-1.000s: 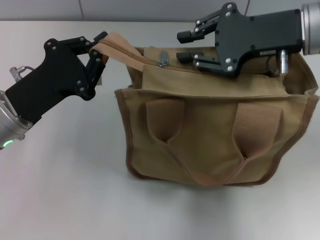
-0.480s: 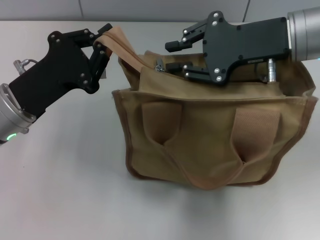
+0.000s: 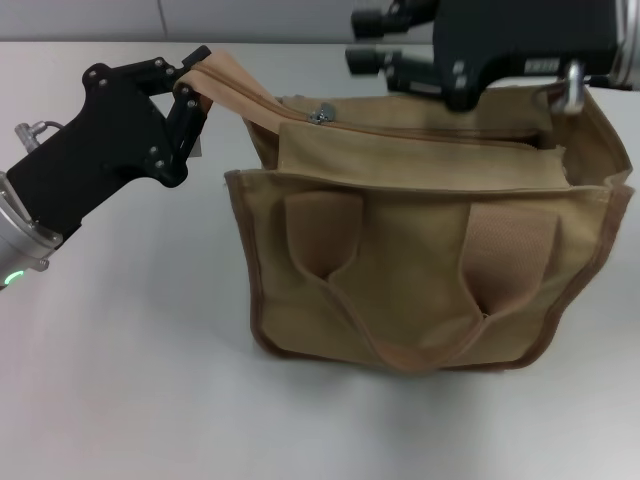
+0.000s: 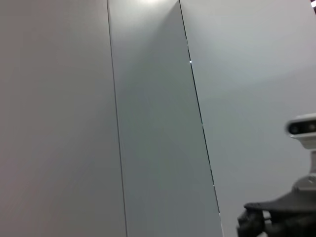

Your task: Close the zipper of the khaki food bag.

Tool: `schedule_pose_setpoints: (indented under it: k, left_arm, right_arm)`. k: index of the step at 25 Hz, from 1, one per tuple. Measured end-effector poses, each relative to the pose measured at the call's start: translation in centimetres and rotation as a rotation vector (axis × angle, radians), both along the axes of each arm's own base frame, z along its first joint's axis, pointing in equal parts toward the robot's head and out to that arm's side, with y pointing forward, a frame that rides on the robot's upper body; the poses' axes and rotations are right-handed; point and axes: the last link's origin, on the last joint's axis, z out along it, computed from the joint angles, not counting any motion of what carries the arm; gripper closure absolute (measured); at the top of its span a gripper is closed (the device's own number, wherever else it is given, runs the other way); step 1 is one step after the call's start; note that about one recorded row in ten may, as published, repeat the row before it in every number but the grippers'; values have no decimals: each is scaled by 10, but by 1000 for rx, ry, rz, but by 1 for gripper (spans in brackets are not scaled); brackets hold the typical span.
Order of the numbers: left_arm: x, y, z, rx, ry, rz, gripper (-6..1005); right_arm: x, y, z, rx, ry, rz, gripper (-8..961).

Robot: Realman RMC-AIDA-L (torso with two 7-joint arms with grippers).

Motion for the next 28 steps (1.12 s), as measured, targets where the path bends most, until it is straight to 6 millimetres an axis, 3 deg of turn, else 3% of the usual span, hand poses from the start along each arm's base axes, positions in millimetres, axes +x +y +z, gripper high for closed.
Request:
schedule_pose_setpoints:
  k: [3,6,7,13,28]
  left_arm:
    - [-2,-2,0,4,2,6,907]
    - [-3,-3,0,4,1,9,906]
    - [-3,-3,-1,5,2,9,906]
    - [-4,-7,-4,40,20,0,904]
    - [-14,-24,-13,81,57,-4,901]
  right_arm:
    - [-10,8,13,-154,63,-249,663]
    - [-17,13,18,-260,69,-380,663]
    - [-22,18,17,-351,49,-491,663]
    - [-27,30,0,-540,-94,-785,663]
    - [-33,25,-18,-638,-228,-931,663]
